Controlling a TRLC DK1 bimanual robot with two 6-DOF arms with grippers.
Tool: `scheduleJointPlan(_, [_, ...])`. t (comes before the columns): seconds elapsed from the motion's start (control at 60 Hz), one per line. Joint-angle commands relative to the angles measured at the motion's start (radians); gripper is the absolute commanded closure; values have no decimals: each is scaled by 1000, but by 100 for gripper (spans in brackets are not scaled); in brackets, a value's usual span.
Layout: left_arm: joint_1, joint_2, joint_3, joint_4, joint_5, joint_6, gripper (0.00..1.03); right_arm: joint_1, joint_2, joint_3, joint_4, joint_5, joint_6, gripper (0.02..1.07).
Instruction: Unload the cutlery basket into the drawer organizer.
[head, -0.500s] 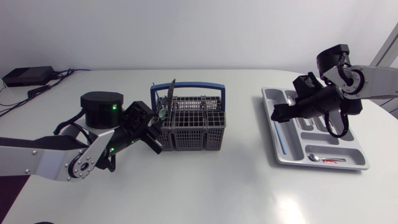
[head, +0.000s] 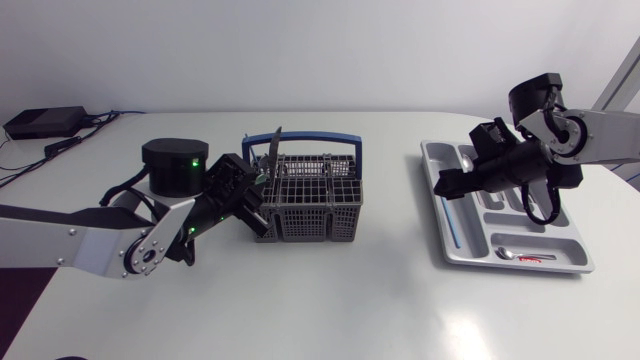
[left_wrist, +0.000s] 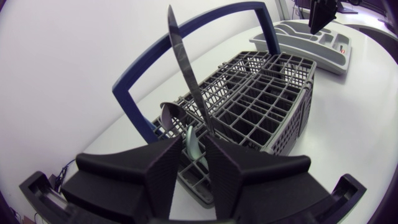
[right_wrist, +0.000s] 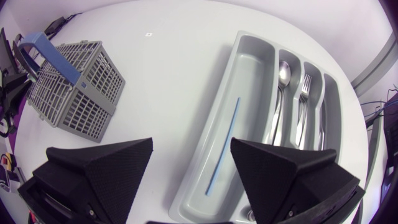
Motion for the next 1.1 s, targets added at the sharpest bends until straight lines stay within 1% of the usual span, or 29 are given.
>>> scheduleJointPlan(0.0, [0,26,28,14,-1,3,84,9,-16,-31,11,-2,-14,17])
scheduleJointPlan(0.05, [0,33,31,20,-2,3,85,9,-16,-34,14,-3,-14,17])
scheduleJointPlan(0.067, [0,36,33,20,-1,3,87,9,-16,-36,14,-3,-14,17])
scheduleJointPlan(0.233, [-4,47,43,28,-2,3,89,14,-20,-48,22,-2,-16,17])
scheduleJointPlan(0.35, [-4,53,51,28,-1,0,92,17,-22,-59,29,-2,-17,17])
scheduleJointPlan(0.5, [-5,58,51,31,-1,-6,100,17,-28,-64,38,-2,-17,17])
scheduleJointPlan(0.717, [0,32,25,59,-1,-7,100,18,-33,-67,38,0,-20,17])
scheduleJointPlan(0.833, [0,-10,-3,88,-1,-7,100,24,-33,-73,41,0,-19,17])
scheduleJointPlan(1.083, [-4,-114,-50,109,-1,-1,100,34,-37,-76,43,3,-17,17])
